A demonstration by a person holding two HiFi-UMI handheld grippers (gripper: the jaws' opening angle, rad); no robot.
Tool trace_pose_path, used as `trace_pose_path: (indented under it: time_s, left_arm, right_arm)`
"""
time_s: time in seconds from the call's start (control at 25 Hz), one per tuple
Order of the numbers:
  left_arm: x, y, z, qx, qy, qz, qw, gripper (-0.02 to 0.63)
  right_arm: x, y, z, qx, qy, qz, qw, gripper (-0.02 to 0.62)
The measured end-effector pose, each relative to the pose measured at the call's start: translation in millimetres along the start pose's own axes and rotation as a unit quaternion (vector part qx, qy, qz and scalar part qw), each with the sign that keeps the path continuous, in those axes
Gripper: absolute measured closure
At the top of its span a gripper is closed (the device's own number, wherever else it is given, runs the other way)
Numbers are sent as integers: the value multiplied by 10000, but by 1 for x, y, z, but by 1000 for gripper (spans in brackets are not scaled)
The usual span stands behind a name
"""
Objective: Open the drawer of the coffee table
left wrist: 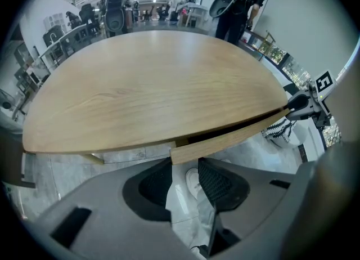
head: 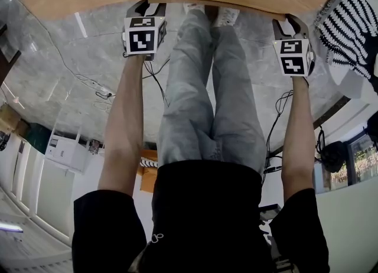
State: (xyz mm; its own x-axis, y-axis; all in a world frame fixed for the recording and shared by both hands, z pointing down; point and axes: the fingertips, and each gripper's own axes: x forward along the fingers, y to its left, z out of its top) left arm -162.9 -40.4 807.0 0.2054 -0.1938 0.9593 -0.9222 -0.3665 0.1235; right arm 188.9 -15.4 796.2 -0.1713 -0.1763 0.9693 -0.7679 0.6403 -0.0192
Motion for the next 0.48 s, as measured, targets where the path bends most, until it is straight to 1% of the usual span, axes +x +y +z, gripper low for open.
trace_pose_path:
  time_s: [0.2, 0.48]
  left_arm:
    - [-9, -6, -17, -17, 127, -30, 9999, 462]
    - [-20, -17, -51, 13, 377, -89, 9992, 463]
  right_arm:
    - [-7, 14, -11, -52, 118, 104, 9999, 454]
    - [-16, 40, -35, -160, 359, 329, 9987, 456]
